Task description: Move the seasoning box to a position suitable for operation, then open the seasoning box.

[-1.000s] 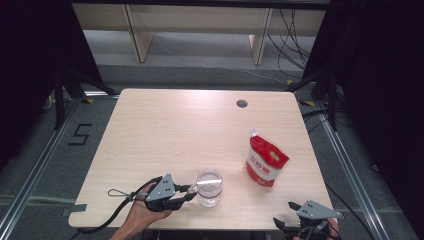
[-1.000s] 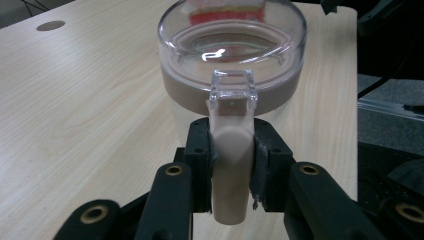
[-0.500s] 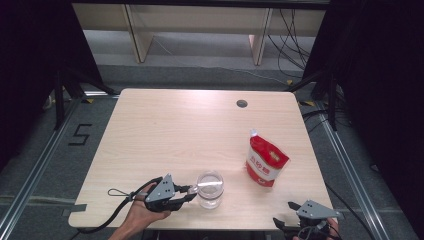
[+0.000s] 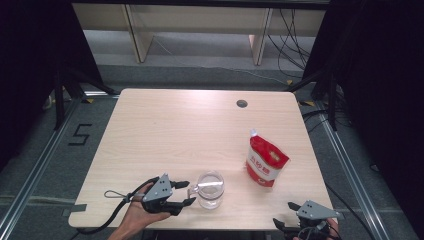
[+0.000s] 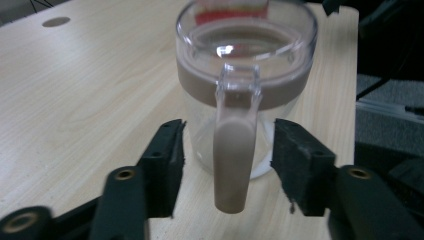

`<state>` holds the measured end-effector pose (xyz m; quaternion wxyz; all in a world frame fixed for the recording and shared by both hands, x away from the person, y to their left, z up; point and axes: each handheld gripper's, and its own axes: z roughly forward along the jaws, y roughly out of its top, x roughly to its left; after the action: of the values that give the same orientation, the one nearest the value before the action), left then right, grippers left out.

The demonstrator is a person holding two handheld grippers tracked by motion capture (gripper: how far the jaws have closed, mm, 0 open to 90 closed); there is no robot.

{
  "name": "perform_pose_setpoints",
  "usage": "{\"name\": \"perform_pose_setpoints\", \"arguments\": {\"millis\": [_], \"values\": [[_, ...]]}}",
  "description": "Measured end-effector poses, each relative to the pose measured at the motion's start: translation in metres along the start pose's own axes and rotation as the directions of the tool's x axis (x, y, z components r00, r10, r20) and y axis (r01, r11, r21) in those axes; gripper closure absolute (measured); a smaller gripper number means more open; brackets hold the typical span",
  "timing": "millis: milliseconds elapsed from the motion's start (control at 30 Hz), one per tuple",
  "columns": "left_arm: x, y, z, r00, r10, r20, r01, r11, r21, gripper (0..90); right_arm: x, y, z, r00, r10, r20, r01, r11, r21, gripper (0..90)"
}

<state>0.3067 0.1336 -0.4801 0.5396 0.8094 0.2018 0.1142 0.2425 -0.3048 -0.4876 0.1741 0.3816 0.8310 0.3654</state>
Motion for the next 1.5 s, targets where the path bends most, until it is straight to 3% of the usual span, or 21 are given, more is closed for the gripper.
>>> {"name": "perform_pose_setpoints", "arguments": {"millis": [33,167,200,233,267,333,433,467,533,567,667,767,800,833,900,1000,1033,1200,1267,1500], "values": [[0.001,0.002,-0.004,0.9999,0.014,-0.002,-0.014,0.9999,-0.008,38.6,0.000,0.000,0.000,1.0000,-0.004,-0.003,0.004,1.000,-0.002,25.9],[0.002,0.008,-0.014,0.9998,-0.019,-0.002,0.019,0.9985,-0.051,36.7,0.000,0.001,0.000,1.0000,-0.005,0.003,0.005,1.000,-0.006,25.8],[0.001,0.010,-0.015,0.9990,-0.044,-0.007,0.043,0.9970,-0.064,36.5,0.000,0.001,0.000,1.0000,-0.005,0.003,0.005,1.000,-0.004,25.9],[0.001,0.011,-0.016,0.9987,-0.049,-0.011,0.048,0.9967,-0.065,36.4,0.000,0.001,0.001,1.0000,-0.003,-0.009,0.003,1.000,-0.001,25.9],[0.001,0.012,-0.016,0.9968,-0.080,-0.008,0.079,0.9943,-0.072,36.5,0.000,0.001,0.001,0.9999,-0.005,-0.014,0.005,1.000,-0.001,25.8],[0.001,0.013,-0.017,0.9972,-0.075,-0.010,0.074,0.9951,-0.065,36.7,0.001,0.001,0.001,0.9999,0.003,-0.012,-0.003,1.000,0.003,25.8],[-0.002,0.013,-0.016,0.9943,-0.105,-0.019,0.104,0.9929,-0.057,39.6,0.000,0.001,0.002,0.9998,-0.017,-0.007,0.017,1.000,-0.009,25.8],[-0.002,0.013,-0.015,0.9937,-0.112,-0.007,0.111,0.9913,-0.070,41.1,0.001,0.002,0.002,0.9999,-0.003,-0.016,0.003,1.000,0.002,25.8],[-0.004,0.015,-0.016,0.9910,-0.132,-0.025,0.130,0.9893,-0.066,45.8,0.001,0.002,0.001,0.9998,-0.018,-0.005,0.018,1.000,-0.005,25.8],[-0.004,0.015,-0.016,0.9926,-0.120,-0.017,0.118,0.9903,-0.073,50.4,0.001,0.002,0.001,0.9997,-0.022,-0.005,0.022,1.000,-0.007,25.8],[-0.007,0.017,-0.016,0.9854,-0.166,-0.039,0.162,0.9831,-0.086,60.8,0.001,0.002,0.002,1.0000,-0.009,-0.001,0.009,1.000,-0.002,25.8],[-0.015,0.023,-0.014,0.9870,-0.148,-0.063,0.142,0.9857,-0.090,72.2,0.001,0.003,0.003,0.9999,-0.007,-0.011,0.007,1.000,0.003,25.8],[-0.018,0.024,-0.012,0.9849,-0.166,-0.048,0.161,0.9813,-0.106,72.2,0.002,0.004,0.003,1.0000,-0.005,-0.002,0.005,1.000,-0.001,25.9],[-0.020,0.026,-0.012,0.9858,-0.154,-0.065,0.148,0.9850,-0.089,74.6,0.001,0.005,0.004,0.9996,-0.022,-0.018,0.022,1.000,-0.003,25.8],[-0.022,0.027,-0.009,0.9874,-0.132,-0.088,0.126,0.9898,-0.066,78.8,0.003,0.006,0.004,0.9994,-0.035,-0.005,0.035,0.999,-0.008,25.9],[-0.020,0.029,-0.007,0.9867,-0.122,-0.107,0.117,0.9914,-0.059,82.8,0.005,0.008,0.004,0.9997,-0.023,0.002,0.023,1.000,-0.015,25.8],[-0.019,0.029,-0.006,0.9834,-0.141,-0.115,0.134,0.9887,-0.068,83.5,0.005,0.008,0.004,0.9996,-0.029,-0.003,0.029,0.999,-0.019,25.8],[-0.017,0.030,-0.005,0.9828,-0.133,-0.128,0.123,0.9890,-0.083,85.5,0.007,0.012,0.006,0.9994,-0.031,-0.013,0.030,0.999,-0.028,25.9],[-0.017,0.030,-0.005,0.9803,-0.140,-0.139,0.132,0.9889,-0.068,85.7,0.008,0.014,0.006,0.9993,-0.036,-0.013,0.035,0.998,-0.046,26.1],[-0.019,0.028,-0.001,0.9812,-0.140,-0.134,0.131,0.9890,-0.067,86.4,0.014,0.023,0.007,0.9990,-0.039,-0.024,0.036,0.994,-0.106,28.3]]}}
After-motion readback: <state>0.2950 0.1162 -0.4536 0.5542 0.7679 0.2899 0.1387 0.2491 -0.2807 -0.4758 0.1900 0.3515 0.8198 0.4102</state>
